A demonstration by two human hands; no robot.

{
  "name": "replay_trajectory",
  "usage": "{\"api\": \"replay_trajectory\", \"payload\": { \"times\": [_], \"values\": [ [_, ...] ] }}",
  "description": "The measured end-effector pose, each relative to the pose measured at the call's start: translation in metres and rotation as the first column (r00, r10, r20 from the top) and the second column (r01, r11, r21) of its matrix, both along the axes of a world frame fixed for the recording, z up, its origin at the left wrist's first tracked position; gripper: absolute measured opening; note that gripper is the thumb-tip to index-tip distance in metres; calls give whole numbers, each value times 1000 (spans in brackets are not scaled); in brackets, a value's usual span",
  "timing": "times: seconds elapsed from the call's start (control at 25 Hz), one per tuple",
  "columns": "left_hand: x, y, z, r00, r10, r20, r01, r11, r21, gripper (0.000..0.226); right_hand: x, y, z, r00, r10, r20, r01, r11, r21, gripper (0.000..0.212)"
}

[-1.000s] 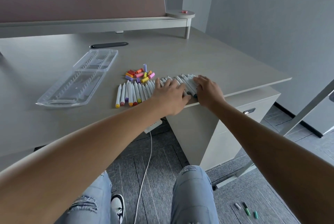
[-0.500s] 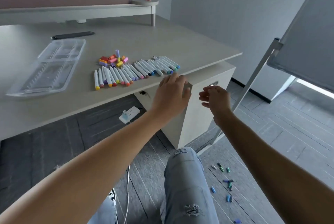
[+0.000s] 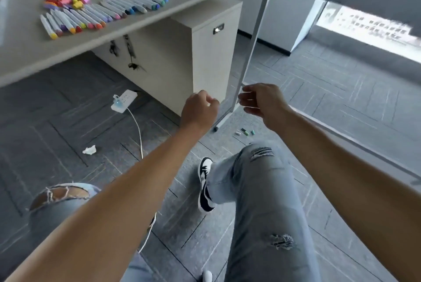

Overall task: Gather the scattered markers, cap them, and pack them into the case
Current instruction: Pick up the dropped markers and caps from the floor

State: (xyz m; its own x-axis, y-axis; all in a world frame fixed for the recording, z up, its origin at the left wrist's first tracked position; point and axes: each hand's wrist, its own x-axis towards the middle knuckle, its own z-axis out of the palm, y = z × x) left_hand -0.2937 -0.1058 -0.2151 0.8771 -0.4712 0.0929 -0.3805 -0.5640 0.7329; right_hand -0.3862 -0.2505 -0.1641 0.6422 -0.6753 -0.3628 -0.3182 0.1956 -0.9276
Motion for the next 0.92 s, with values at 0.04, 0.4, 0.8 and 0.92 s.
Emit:
{"api": "replay_trajectory", "payload": {
  "times": [0.04,0.4,0.8,0.92],
  "values": [
    [-14,-3,-10,999,-11,-36,12,1000,17,14,-10,2,-4,1000,-8,-16,8,1000,-9,26],
    [-98,-41,-103,952,-61,-299,95,990,101,19,-90,-36,-106,974,-90,-209,102,994,50,24],
    [-94,-138,-249,891,40,-452,101,953,284,20,-108,-145,-292,870,-138,-474,210,973,101,25],
    [-84,-163,-309,883,59,-466,139,915,379,19,-103,-154,-376,796,-102,-597,180,981,73,28]
  ]
}}
